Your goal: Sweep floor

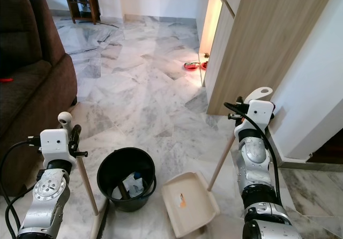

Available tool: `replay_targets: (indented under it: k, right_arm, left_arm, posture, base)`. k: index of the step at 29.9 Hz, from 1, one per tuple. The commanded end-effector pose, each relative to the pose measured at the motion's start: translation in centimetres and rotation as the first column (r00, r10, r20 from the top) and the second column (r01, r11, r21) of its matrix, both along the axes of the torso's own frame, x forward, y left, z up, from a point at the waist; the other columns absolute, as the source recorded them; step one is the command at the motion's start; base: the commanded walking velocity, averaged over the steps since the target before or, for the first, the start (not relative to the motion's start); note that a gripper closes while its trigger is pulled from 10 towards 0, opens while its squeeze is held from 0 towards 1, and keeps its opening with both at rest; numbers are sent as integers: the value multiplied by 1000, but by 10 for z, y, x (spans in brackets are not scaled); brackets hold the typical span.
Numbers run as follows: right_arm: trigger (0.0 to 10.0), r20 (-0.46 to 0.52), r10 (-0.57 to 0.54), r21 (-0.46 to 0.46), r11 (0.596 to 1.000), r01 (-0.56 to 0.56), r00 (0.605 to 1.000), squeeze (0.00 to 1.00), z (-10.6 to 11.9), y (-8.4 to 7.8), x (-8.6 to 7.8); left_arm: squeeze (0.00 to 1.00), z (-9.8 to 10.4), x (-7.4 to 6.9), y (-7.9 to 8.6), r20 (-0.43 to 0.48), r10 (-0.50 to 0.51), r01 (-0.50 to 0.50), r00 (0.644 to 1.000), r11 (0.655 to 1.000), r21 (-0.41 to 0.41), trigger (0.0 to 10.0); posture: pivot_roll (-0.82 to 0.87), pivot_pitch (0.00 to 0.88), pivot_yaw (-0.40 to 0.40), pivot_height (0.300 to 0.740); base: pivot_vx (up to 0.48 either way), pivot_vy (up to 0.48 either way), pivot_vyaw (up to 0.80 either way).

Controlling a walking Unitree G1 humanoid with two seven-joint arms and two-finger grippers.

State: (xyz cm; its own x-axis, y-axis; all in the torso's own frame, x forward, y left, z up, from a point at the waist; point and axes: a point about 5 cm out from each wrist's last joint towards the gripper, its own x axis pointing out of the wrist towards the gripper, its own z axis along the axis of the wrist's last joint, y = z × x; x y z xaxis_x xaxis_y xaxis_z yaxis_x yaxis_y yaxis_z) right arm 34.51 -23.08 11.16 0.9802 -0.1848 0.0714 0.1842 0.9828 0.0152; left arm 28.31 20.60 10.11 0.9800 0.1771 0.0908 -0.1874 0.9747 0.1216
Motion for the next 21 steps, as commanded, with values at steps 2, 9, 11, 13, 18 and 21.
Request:
replay_targets:
  k: [2,9,11,13,18,21]
  right_arm:
    - [10000,23,-2,-10,1000,3,1000,0,3,-1,0]
    - [10000,-23,-9,-9,1000,9,1000,0,-11,-3,-6]
    - [10000,-40,-15,-9,1000,14,999,0,-15,-4,-7]
    - [10000,-43,-15,-7,1000,14,999,0,-17,-5,-9]
    - [10000,-39,6,-13,1000,-6,999,0,-20,-2,-12]
    - [10000,-44,16,-33,999,-17,999,0,-22,-3,-14]
  left_arm:
    - [0,9,4,-1,50,-3,2,999,1000,20,10000]
    - [0,9,5,1,48,1,-2,999,1000,24,10000]
    - [0,8,5,1,44,-1,-1,999,1000,25,10000]
    - [0,7,5,0,40,-3,1,999,1000,25,10000]
    - [0,4,5,-1,29,-9,8,1000,999,32,10000]
    - [0,4,6,-1,28,-11,10,1000,999,32,10000]
  posture:
    - [2,0,-47,740]
    - [3,0,-44,740]
    - [0,0,-41,740]
    - [0,0,-41,740]
    - [-2,0,-39,740]
    - [-1,0,-38,740]
  base:
    - [0,0,0]
    - [0,0,0]
    - [0,0,0]
    - [0,0,0]
    - [0,0,0]
    - [0,0,0]
